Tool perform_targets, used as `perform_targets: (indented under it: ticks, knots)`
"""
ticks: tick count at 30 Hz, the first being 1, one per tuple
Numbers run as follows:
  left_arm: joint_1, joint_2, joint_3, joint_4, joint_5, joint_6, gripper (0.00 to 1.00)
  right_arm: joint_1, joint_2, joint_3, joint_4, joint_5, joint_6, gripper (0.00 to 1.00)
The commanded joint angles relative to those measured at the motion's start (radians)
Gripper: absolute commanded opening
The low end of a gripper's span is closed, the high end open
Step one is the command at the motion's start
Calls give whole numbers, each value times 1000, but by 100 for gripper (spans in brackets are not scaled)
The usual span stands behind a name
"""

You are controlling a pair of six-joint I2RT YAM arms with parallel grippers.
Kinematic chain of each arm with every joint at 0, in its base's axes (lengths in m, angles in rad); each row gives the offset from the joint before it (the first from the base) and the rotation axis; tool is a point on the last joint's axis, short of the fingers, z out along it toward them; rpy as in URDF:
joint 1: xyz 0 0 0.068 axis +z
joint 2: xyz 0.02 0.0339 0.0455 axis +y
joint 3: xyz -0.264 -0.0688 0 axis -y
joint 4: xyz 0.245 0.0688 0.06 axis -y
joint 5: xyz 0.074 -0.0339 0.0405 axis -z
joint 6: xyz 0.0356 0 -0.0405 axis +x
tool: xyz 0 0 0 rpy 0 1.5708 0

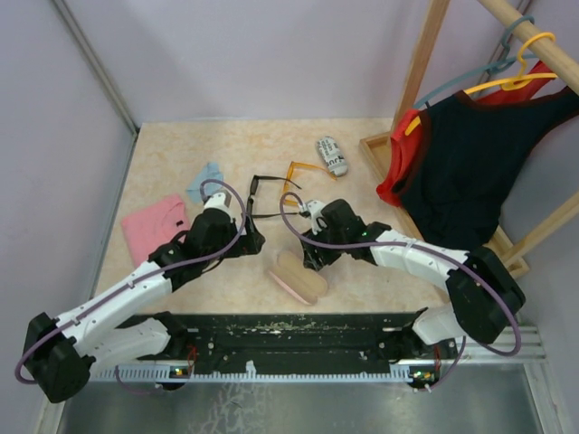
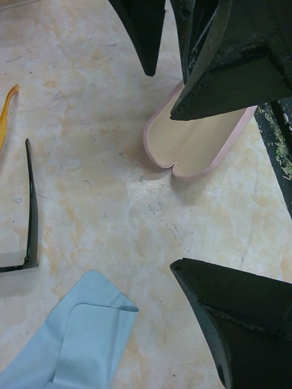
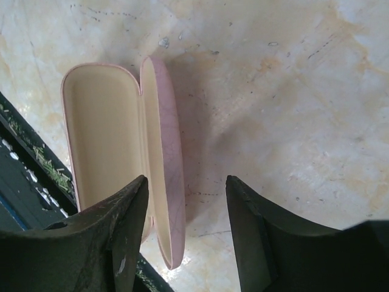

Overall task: Organize the sunglasses
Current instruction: Adjust the sunglasses case at the center of the board.

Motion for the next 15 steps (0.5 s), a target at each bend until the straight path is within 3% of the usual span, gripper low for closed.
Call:
perform_targets:
  ticks: [1, 15]
  knots:
    - [16, -29, 27, -34, -36, -43, 99, 31, 30, 60, 36, 4, -61, 54]
    - [62, -103, 34, -61, -32, 10, 99, 90, 105, 117, -23, 99, -173, 35]
